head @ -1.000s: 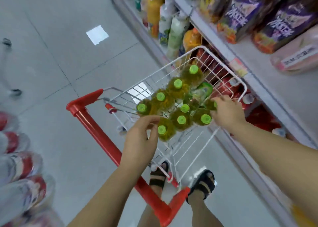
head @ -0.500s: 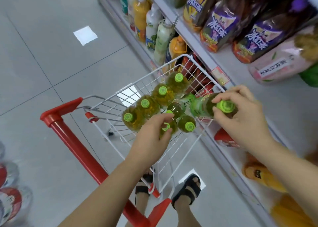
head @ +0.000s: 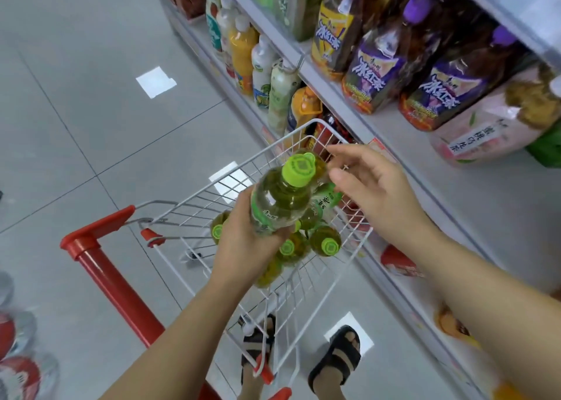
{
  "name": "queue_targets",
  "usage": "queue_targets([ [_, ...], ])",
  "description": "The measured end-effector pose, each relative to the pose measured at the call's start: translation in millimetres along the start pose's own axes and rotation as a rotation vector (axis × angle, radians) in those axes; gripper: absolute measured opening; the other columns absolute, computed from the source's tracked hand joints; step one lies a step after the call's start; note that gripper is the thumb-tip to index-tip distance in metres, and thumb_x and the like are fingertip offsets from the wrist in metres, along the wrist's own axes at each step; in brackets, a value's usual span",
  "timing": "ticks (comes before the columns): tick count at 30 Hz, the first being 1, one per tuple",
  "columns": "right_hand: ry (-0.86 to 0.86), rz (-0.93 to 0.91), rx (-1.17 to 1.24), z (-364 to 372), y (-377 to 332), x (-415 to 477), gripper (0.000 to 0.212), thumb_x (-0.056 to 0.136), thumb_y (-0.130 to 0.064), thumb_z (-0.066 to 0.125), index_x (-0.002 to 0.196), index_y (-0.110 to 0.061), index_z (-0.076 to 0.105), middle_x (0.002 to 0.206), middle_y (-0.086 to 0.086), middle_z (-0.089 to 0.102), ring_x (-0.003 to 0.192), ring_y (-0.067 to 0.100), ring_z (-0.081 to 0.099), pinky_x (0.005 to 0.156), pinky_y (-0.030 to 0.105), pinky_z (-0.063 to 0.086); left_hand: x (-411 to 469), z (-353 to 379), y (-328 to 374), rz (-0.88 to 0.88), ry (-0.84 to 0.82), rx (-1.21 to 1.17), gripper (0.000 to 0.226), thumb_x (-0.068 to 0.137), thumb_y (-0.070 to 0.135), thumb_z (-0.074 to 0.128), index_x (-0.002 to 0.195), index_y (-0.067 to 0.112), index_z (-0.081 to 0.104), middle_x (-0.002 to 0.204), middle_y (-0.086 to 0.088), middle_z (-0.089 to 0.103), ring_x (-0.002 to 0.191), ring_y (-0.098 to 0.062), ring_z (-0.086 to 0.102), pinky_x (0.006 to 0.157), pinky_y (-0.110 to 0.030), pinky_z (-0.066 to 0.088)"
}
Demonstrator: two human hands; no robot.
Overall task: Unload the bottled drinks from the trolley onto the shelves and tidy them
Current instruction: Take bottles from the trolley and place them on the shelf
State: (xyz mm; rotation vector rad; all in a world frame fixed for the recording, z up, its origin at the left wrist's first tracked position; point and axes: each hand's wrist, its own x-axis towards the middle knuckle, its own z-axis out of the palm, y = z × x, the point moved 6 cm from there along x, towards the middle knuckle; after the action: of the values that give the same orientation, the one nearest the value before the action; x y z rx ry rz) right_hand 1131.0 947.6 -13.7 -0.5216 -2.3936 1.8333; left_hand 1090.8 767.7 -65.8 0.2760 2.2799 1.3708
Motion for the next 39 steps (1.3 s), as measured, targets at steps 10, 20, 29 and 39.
queue_targets([
  [10,-0.594,0.198,-0.955,29.4,194.9,56.7,0.063,0.08,-0.002,0.062,0.136,-0.027,0.046,0.137,0.005,0.047,0.125,0.023,0.043,0.103,0.039,0.037,8.6,-19.2,-49.3,-0.171,0.131,-0.103,0.068,0.061,0.046,0.08,0.12,0.029,0.052,0.106,0.014,0.066,0.099,-0.009,0.062,0.086,-0.043,0.053],
  [20,-0.622,-0.098,-1.176,49.6,226.6,72.4,0.062,0.073,-0.03,0.074,0.127,-0.024,0.045,0.12,0.004,0.056,0.11,0.027,0.047,0.088,0.043,0.047,-9.2,-4.3,-80.3,-0.241,0.203,-0.14,0.058,0.068,0.027,0.081,0.119,0.03,0.053,0.105,0.018,0.064,0.098,0.001,0.058,0.083,-0.026,0.052],
  [29,-0.247,-0.074,-0.705,-11.3,139.6,45.0,0.068,0.057,-0.024,0.087,0.118,-0.017,0.058,0.11,0.004,0.063,0.099,0.019,0.059,0.079,0.026,0.042,-34.1,1.7,-40.7,-0.191,0.214,-0.13,0.055,0.068,0.024,0.081,0.116,0.028,0.053,0.103,0.014,0.065,0.097,-0.005,0.061,0.081,-0.03,0.052],
  [39,0.293,-0.056,-0.278,-116.6,-74.4,-104.6,0.056,0.061,-0.024,0.086,0.107,-0.028,0.056,0.098,-0.015,0.065,0.088,0.001,0.06,0.078,0.013,0.044,-93.5,16.7,157.0,0.126,-0.015,-0.182,0.062,0.072,0.03,0.078,0.124,0.034,0.046,0.094,0.034,0.054,0.08,0.034,0.043,0.063,0.007,0.033],
])
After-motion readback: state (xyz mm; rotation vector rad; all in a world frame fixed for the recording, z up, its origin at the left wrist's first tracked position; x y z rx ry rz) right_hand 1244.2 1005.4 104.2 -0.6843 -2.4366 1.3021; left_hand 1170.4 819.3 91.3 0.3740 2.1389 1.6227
